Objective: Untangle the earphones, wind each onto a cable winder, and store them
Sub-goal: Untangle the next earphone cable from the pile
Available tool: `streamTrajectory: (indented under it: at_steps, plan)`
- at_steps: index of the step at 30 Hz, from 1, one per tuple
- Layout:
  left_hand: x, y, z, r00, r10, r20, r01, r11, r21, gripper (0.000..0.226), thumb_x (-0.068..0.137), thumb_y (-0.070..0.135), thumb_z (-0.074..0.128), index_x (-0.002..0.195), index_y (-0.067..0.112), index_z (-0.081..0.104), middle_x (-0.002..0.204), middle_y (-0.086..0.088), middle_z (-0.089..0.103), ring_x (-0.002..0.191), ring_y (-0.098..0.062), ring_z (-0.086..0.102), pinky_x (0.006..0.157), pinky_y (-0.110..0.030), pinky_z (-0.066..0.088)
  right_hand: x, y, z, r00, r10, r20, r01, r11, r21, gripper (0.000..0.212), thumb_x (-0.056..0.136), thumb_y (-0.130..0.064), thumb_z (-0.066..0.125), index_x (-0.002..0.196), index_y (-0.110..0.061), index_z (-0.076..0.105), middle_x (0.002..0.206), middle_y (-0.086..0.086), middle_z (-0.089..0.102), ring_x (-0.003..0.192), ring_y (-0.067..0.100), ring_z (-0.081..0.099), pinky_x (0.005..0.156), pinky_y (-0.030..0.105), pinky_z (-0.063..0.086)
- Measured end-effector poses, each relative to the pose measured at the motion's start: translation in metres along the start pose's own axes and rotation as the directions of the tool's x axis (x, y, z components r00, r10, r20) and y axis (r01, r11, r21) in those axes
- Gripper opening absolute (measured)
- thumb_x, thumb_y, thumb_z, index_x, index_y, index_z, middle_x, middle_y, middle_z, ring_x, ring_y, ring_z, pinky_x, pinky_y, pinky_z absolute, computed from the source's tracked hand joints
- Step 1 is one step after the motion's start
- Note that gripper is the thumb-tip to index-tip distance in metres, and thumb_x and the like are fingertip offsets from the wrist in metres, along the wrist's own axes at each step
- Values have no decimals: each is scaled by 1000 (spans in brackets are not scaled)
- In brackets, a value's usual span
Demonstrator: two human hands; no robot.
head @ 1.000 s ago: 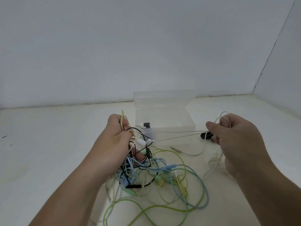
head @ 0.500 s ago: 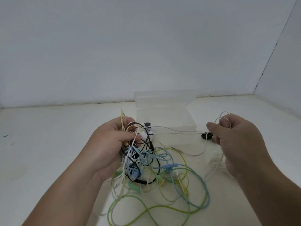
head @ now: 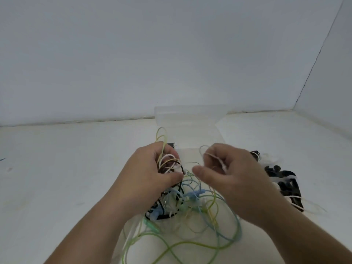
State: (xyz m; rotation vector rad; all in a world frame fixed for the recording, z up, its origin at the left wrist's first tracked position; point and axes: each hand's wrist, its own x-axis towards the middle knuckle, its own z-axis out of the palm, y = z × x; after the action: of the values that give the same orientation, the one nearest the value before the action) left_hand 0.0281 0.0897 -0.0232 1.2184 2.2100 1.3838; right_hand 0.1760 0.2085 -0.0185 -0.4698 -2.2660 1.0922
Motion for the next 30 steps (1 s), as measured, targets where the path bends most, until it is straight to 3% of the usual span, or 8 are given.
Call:
streamTrajectory:
  at_steps: [4, 7, 11, 16, 18, 24, 27, 30]
  plan:
    - [-3, 4, 4, 998, 37, 53, -39, 998, 50, 23, 73, 19, 84, 85, 27, 66, 70, 8, 69, 58, -6, 62, 54, -20, 49, -2, 2, 11, 1000, 9, -27, -11, 997, -73, 8, 85, -29, 72, 77, -30, 70, 58, -16, 62, 52, 2, 52, 54, 15, 42]
    - [-4, 6, 5, 997, 31, 74, -32, 999, 13, 25, 72, 16, 84, 86, 26, 66, 73, 2, 71, 63, -16, 66, 60, -30, 54, -2, 4, 12, 998, 44, -38, -47, 995, -86, 12, 86, -27, 73, 91, -38, 75, 75, -20, 72, 66, -3, 64, 62, 12, 48]
    - [-3, 4, 3, 996, -11, 87, 17, 997, -73, 29, 70, 13, 87, 87, 26, 67, 73, 2, 72, 61, -10, 65, 59, -26, 54, -2, 5, 12, 999, 46, -10, -47, 990, -135, 15, 88, -28, 70, 74, -31, 74, 61, -9, 66, 53, 5, 54, 52, 18, 41]
    - [-2, 3, -1, 971, -85, 222, 169, 904, -392, 26, 69, 27, 89, 89, 24, 72, 74, -2, 68, 64, -16, 59, 62, -30, 48, -2, 4, 9, 987, 100, -123, -84, 989, 125, 12, 82, -22, 77, 72, -28, 79, 64, -4, 72, 65, 18, 66, 62, 30, 51]
    - [-1, 2, 1, 967, -130, 219, 215, 877, -429, 6, 86, 24, 74, 89, 18, 73, 74, -4, 69, 62, -17, 53, 62, -31, 44, -1, 4, 9, 981, 110, -162, -81, 982, 173, 16, 79, -18, 80, 69, -30, 79, 67, -7, 74, 68, 14, 69, 66, 29, 56]
    - [1, -4, 4, 955, -172, 242, 264, 863, -430, 14, 99, 13, 57, 95, 10, 70, 71, -8, 65, 60, -16, 48, 59, -29, 39, -2, -2, 10, 992, 58, -112, -25, 960, 280, 18, 75, -6, 81, 71, -24, 79, 66, -7, 75, 63, 2, 69, 60, 8, 48]
    - [1, -5, 5, 943, -157, 292, 283, 842, -459, 16, 101, 14, 52, 97, 7, 65, 64, -11, 54, 55, -17, 48, 51, -24, 38, -3, -3, 11, 994, 40, -97, -6, 946, 325, 10, 73, -5, 81, 74, -15, 80, 66, -2, 75, 61, 3, 69, 59, 9, 48]
    - [1, -3, 5, 950, -164, 266, 285, 804, -522, 8, 97, 10, 57, 94, 8, 63, 60, -10, 53, 51, -17, 46, 48, -22, 37, -2, -3, 12, 990, 57, -127, -16, 954, 299, 5, 69, -21, 81, 74, -19, 81, 67, -2, 75, 67, 14, 71, 61, 22, 55]
